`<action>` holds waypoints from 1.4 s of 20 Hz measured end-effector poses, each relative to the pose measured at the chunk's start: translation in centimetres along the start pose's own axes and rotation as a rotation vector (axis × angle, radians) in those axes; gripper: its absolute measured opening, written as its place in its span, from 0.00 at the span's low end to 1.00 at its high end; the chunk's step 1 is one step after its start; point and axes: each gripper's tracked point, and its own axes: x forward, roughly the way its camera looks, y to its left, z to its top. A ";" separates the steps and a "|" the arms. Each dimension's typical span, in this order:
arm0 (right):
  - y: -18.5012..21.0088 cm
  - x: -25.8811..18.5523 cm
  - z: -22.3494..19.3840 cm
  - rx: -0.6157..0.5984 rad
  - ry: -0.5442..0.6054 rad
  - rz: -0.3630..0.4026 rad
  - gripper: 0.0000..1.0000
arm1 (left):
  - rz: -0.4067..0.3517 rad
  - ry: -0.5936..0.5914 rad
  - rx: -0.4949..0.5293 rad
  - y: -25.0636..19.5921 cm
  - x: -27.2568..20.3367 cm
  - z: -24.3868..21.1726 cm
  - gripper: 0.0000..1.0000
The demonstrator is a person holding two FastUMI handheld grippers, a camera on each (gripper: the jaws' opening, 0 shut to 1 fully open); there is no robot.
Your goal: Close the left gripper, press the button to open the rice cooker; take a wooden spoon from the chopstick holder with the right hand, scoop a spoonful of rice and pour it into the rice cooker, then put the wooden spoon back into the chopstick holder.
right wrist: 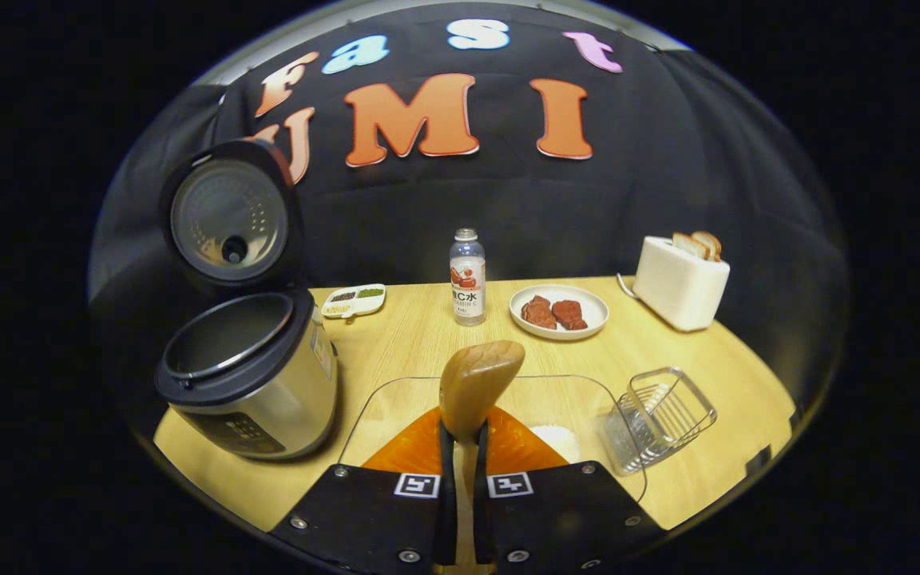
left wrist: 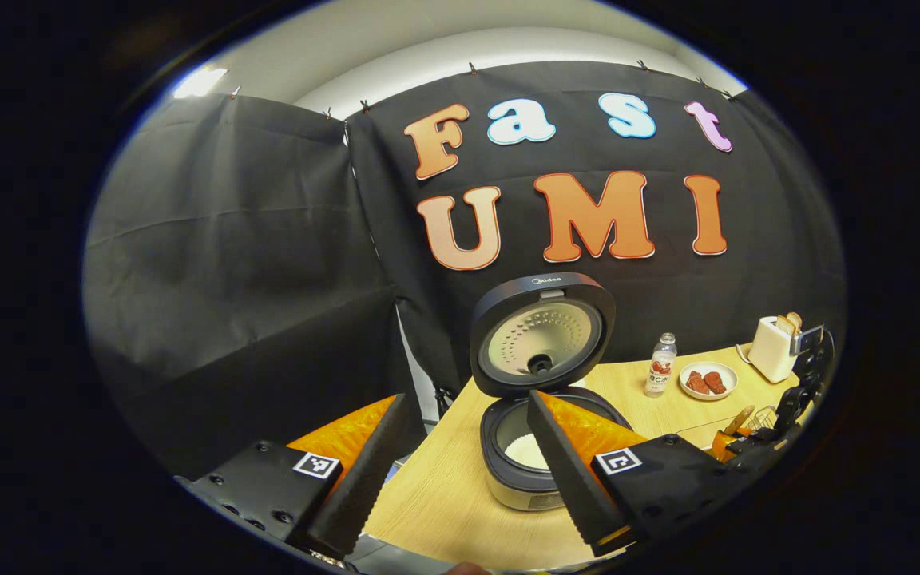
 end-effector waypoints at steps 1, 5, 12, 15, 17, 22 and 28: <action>0.1 0.1 -0.1 0.059 0.011 0.005 0.07 | -0.002 0.002 0.003 0.1 -0.1 0.0 0.94; 0.4 0.5 -0.3 0.218 0.049 0.010 0.08 | -0.003 0.006 0.018 0.6 0.1 -0.1 1.00; 2.2 1.2 -0.7 0.404 0.118 0.075 0.07 | -0.006 0.011 0.029 1.3 0.5 -0.2 0.94; 3.1 1.1 -0.7 0.444 0.151 0.115 0.08 | -0.009 0.010 0.031 1.2 0.8 -0.2 0.94; 4.1 1.1 -0.5 0.489 0.176 0.168 0.08 | -0.010 0.011 0.030 1.3 1.0 -0.2 0.94; 4.0 1.6 -0.6 0.547 0.227 0.231 0.08 | -0.014 0.009 0.035 1.0 1.0 0.0 0.94; 1.5 1.7 -1.5 0.753 0.288 0.247 0.07 | -0.022 0.011 0.025 0.1 1.1 0.0 0.94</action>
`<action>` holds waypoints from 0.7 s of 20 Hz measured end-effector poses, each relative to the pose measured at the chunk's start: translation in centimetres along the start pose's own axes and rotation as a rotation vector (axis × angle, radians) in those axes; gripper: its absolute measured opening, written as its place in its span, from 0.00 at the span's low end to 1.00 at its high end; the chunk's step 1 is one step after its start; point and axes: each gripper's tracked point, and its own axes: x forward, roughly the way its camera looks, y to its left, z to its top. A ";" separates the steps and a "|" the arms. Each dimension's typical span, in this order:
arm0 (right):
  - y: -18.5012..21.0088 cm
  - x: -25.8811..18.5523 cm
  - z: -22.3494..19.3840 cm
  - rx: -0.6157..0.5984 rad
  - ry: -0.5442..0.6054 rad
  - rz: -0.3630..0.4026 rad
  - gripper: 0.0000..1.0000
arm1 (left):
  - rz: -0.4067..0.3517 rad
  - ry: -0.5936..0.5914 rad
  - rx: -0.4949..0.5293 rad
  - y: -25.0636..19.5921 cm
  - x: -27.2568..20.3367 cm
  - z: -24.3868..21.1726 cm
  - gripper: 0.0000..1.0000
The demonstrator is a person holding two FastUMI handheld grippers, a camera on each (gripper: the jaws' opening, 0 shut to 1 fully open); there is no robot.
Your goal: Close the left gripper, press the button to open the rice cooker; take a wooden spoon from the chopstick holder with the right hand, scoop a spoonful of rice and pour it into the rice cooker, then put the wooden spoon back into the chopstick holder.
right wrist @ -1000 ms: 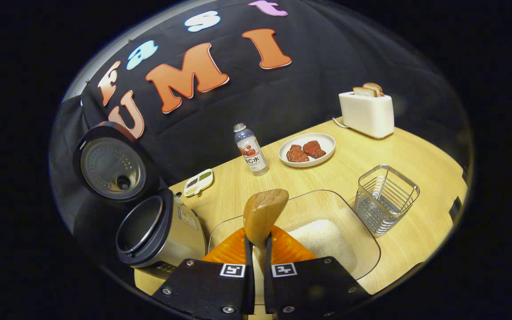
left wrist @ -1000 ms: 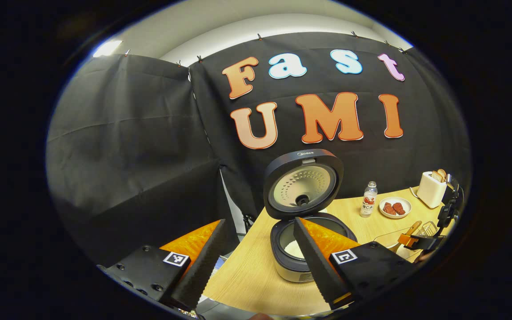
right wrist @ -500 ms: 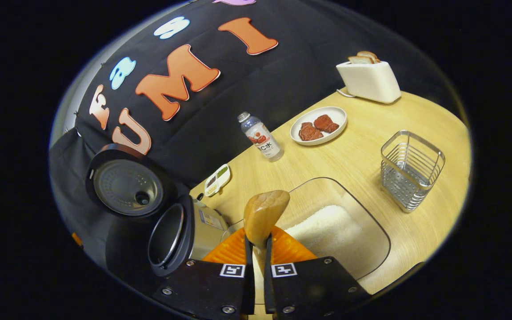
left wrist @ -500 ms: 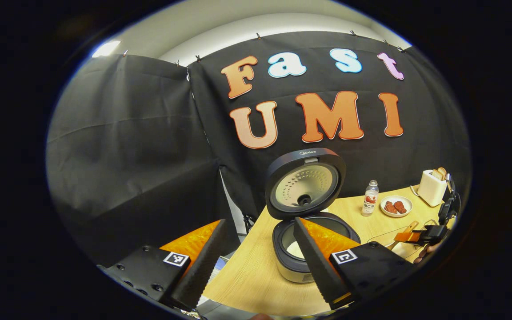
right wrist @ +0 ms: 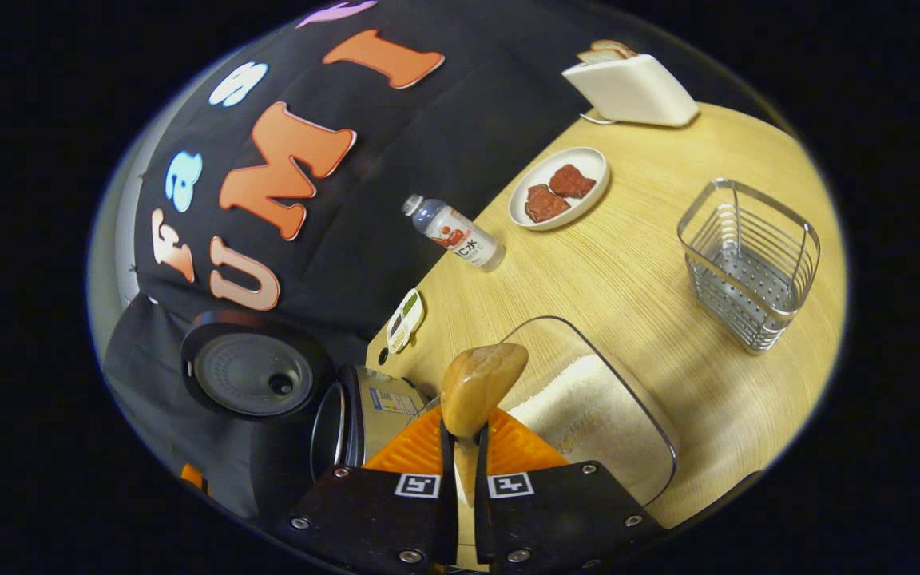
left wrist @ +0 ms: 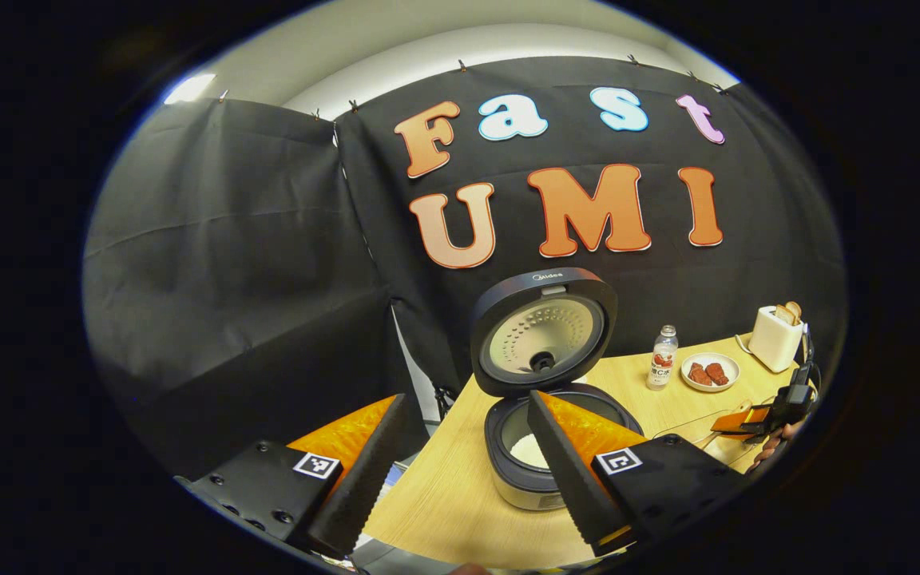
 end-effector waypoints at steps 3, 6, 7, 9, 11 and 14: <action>-0.5 -0.7 1.0 0.062 -0.012 0.026 0.07 | -0.007 -0.010 0.001 -0.7 0.1 0.4 0.94; -0.3 -1.9 2.5 0.123 -0.030 0.054 0.07 | -0.013 -0.019 -0.003 -1.1 0.0 0.6 0.94; -0.2 -2.1 3.2 0.154 -0.037 0.062 0.07 | -0.013 -0.020 -0.008 -1.2 0.0 0.7 1.00; -0.2 -2.5 4.2 0.222 -0.031 0.078 0.07 | -0.015 -0.021 -0.020 -1.4 -0.1 0.7 0.94; -0.1 -2.7 4.8 0.290 -0.025 0.104 0.07 | -0.012 -0.021 -0.028 -1.5 -0.2 0.6 0.94; 0.7 -3.1 5.8 0.386 -0.025 0.161 0.07 | -0.002 -0.027 -0.040 -1.4 -0.3 0.7 1.00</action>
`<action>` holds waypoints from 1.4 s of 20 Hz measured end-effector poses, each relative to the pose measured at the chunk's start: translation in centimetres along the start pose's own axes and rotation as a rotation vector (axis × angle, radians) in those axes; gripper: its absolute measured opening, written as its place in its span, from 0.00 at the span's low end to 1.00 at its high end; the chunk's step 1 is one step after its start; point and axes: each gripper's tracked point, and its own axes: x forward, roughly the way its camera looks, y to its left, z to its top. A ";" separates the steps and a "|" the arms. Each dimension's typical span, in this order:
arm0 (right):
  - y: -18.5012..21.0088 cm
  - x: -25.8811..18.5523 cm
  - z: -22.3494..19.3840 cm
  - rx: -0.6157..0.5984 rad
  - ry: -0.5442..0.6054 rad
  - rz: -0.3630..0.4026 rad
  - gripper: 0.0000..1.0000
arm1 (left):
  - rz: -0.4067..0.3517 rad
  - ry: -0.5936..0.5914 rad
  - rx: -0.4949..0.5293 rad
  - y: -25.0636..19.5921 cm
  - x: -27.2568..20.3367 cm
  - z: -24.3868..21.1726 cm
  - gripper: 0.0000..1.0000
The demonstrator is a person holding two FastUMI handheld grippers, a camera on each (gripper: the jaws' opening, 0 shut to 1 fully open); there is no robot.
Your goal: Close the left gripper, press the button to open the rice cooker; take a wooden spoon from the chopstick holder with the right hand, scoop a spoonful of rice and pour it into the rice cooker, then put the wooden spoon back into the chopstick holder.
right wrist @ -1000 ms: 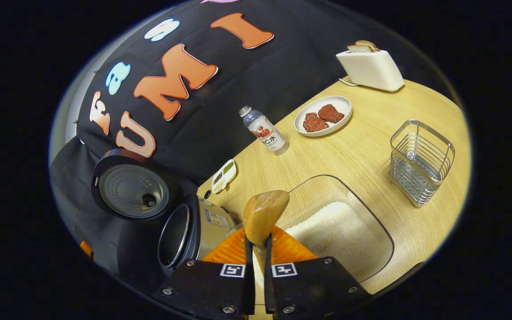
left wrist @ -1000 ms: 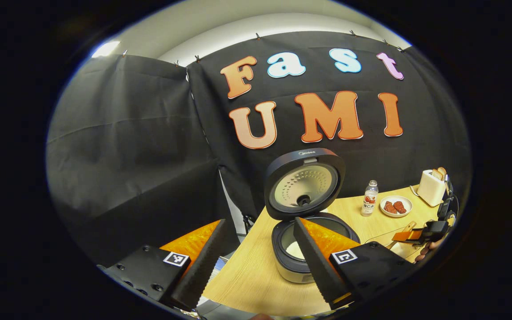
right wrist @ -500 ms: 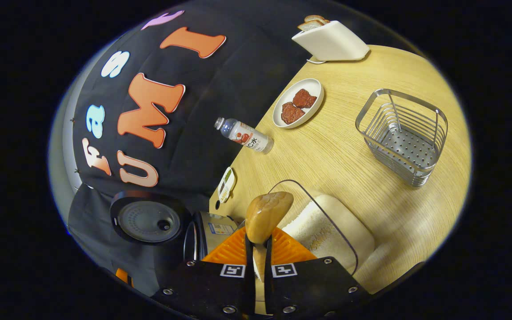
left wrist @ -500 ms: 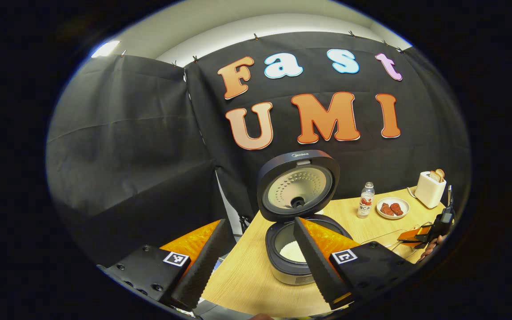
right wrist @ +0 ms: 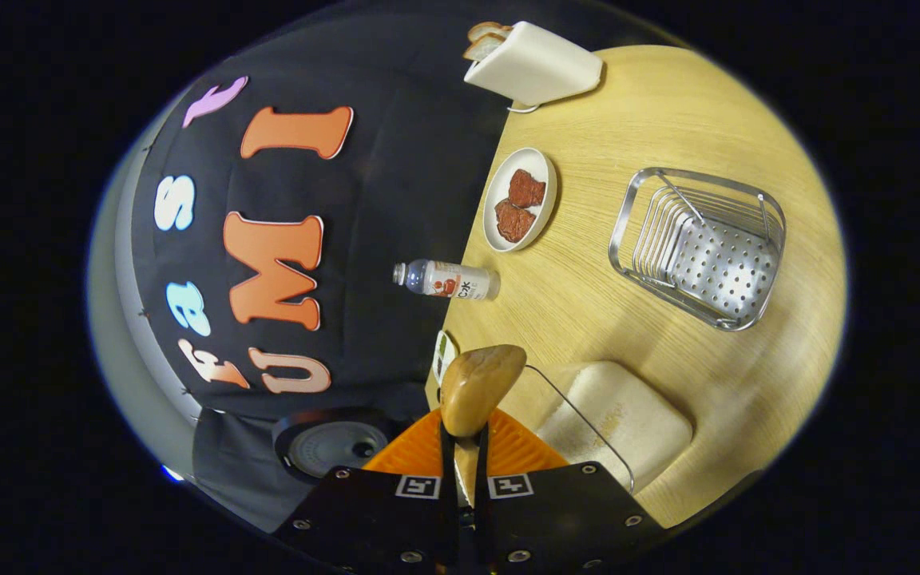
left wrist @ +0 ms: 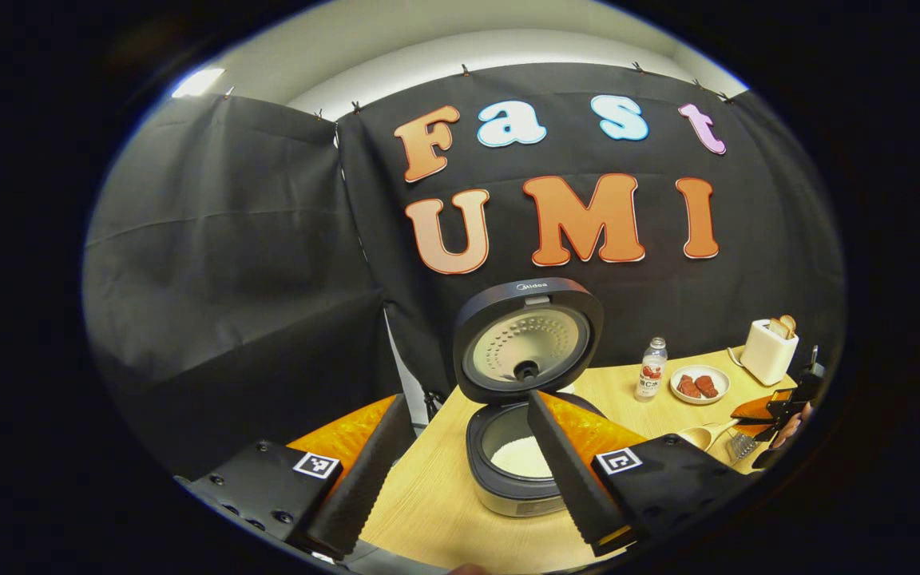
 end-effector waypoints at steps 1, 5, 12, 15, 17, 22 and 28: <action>0.4 -0.1 0.1 0.014 0.000 0.013 0.07 | 0.002 -0.001 -0.002 0.0 0.0 0.1 0.94; 3.1 -0.1 -0.1 0.060 0.015 0.072 0.07 | 0.017 -0.017 0.000 0.3 -0.2 0.4 1.00; 10.9 2.3 -3.3 0.162 0.128 0.222 0.07 | 0.075 -0.048 -0.011 2.4 -1.0 1.0 0.94; 13.6 4.0 -5.7 0.152 0.187 0.247 0.07 | 0.119 -0.055 -0.022 4.1 -1.5 1.1 0.94; 15.3 5.2 -7.5 0.150 0.232 0.261 0.07 | 0.154 -0.058 -0.032 5.5 -1.9 1.0 0.94; 18.1 8.1 -11.7 0.062 0.301 0.257 0.07 | 0.249 -0.053 -0.039 9.2 -3.4 0.6 0.94; 18.2 11.9 -15.4 -0.028 0.344 0.212 0.07 | 0.331 -0.021 -0.069 12.0 -3.5 -0.6 0.94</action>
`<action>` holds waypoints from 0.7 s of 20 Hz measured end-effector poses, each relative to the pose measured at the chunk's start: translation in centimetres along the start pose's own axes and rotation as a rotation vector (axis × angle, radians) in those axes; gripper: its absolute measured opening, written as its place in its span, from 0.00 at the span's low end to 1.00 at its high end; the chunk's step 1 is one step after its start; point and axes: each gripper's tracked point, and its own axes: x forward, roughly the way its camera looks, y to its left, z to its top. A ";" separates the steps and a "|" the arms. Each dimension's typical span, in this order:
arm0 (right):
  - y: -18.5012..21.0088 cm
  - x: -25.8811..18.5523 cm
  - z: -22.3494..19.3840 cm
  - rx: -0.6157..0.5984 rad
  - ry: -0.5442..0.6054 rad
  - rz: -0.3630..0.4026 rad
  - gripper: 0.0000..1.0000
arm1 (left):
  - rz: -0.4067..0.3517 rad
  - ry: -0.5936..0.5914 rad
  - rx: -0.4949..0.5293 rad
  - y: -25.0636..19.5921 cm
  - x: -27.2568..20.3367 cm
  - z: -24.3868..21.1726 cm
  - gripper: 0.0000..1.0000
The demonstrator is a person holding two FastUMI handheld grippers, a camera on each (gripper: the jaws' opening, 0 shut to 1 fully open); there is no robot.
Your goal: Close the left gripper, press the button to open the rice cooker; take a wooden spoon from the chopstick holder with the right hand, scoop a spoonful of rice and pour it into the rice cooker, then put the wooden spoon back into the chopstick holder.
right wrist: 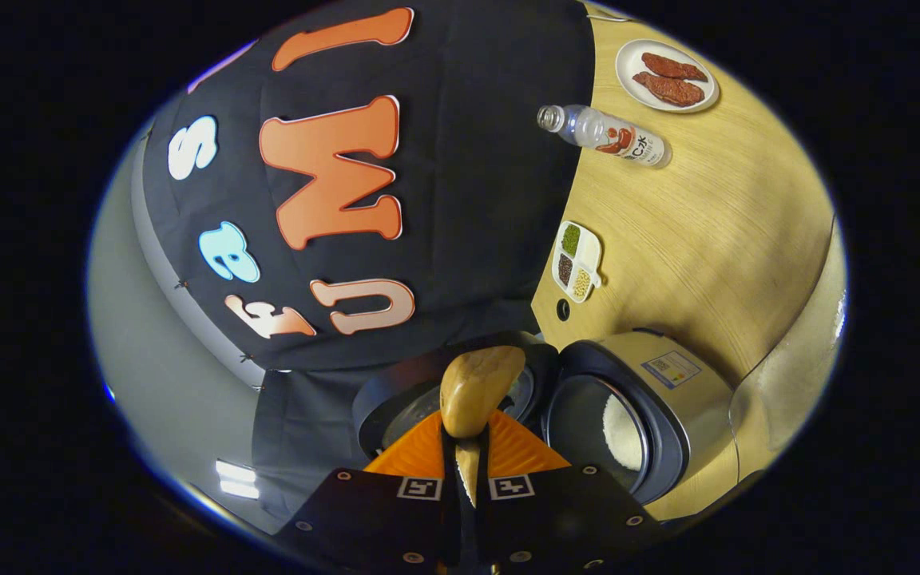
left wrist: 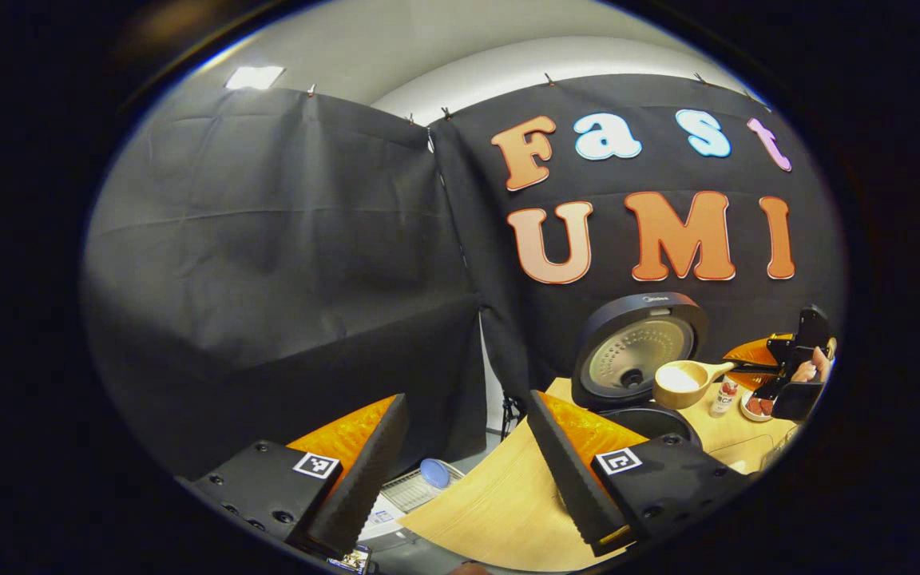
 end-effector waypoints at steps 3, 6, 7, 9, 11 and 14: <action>-1.4 1.6 -0.7 -0.131 0.001 -0.083 0.07 | 0.021 0.021 -0.008 1.8 -0.3 -1.0 1.00; -2.1 2.6 -1.1 -0.269 -0.001 -0.141 0.07 | 0.040 0.016 0.008 2.2 -0.4 -0.9 1.00; -2.1 2.6 -1.2 -0.312 -0.001 -0.148 0.07 | 0.043 0.015 0.012 2.2 -0.4 -0.7 1.00; -2.3 2.8 -1.3 -0.402 0.001 -0.172 0.07 | 0.057 0.012 0.020 2.4 -0.7 -0.5 1.00; -2.9 3.0 -1.0 -0.495 -0.001 -0.208 0.07 | 0.077 0.008 0.019 2.7 -1.5 -0.5 1.00; -3.6 3.1 -1.0 -0.610 0.012 -0.259 0.07 | 0.111 0.015 0.007 3.3 -3.1 -0.8 1.00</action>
